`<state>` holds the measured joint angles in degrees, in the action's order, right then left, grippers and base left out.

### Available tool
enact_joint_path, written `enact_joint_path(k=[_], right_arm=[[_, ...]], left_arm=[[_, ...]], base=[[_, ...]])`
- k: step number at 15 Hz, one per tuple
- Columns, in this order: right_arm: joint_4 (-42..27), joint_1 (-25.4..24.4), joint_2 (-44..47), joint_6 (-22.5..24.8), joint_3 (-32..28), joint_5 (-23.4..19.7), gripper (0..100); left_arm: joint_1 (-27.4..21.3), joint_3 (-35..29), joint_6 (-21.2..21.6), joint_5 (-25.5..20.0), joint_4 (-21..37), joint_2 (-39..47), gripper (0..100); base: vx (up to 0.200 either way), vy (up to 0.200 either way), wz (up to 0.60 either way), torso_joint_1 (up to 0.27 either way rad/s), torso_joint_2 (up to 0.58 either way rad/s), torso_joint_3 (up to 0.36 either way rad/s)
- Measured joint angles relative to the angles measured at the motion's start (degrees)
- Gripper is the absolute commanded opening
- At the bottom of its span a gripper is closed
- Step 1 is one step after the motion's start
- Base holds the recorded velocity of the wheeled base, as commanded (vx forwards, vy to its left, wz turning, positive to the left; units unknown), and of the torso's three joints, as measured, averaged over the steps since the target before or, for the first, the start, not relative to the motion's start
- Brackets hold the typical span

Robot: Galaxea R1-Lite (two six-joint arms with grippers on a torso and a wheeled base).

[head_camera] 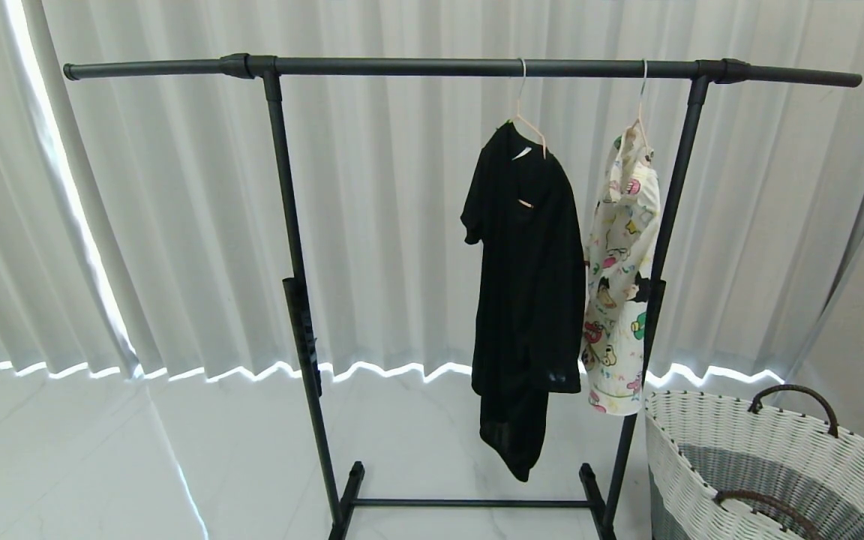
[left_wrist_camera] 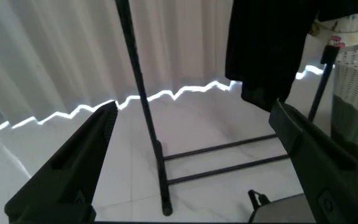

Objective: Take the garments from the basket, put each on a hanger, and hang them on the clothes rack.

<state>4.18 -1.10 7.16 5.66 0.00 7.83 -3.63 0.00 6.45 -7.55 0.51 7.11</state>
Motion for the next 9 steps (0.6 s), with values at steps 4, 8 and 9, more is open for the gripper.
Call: enact_joint_path(k=[4,8,9], right_arm=[[-0.52,1.26,-5.05,-2.05,0.00,-1.23,100],[-0.62,1.10,-6.83,-2.24,0.00,-3.67,100],[-0.63,1.10,-6.91,-2.27,0.00,-3.73,100]], left_arm=[[9.30,0.00,-1.01,0.16,-0.09,-1.18,100],[8.90,0.00,-0.82,0.20,-0.07,-1.52,100],[6.55,0.00,-0.87,0.20,-0.07,-1.60,100]], base=[[0.000,0.000,0.00,0.000,0.00,0.000],[0.000,0.000,0.00,0.000,0.00,0.000],[0.000,0.000,0.00,0.000,0.00,0.000]])
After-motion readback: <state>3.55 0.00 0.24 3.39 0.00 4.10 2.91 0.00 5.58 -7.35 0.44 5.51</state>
